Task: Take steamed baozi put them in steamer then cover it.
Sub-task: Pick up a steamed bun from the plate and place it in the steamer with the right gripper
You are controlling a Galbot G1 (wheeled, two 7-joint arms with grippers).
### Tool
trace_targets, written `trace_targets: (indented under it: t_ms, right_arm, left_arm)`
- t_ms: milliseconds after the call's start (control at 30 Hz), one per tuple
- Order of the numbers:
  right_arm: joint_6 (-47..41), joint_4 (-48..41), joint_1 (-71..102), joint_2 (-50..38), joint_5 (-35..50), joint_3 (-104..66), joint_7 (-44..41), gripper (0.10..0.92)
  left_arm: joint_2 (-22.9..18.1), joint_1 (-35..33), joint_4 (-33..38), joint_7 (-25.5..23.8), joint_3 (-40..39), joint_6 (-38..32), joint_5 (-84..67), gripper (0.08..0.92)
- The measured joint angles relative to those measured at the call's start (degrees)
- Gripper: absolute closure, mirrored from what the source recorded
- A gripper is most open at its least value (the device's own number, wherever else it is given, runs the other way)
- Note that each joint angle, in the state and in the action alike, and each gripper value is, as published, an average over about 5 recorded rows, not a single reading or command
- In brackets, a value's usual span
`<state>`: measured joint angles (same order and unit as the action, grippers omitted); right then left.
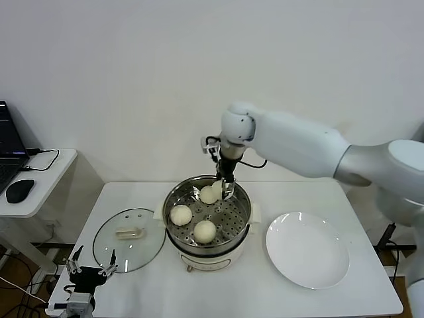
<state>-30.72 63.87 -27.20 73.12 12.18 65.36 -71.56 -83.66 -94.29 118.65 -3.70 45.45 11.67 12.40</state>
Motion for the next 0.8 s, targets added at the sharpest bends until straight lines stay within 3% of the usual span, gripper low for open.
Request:
trace_targets:
  t_ms: [800]
  right_arm:
    - [-0.81,0.92,4.62,0.14,-2.75,1.61,0.79,0.38]
  left_arm:
    - [-0.05,0.27,-0.47,-0.17,-0.69,0.1,-0.18,0.177]
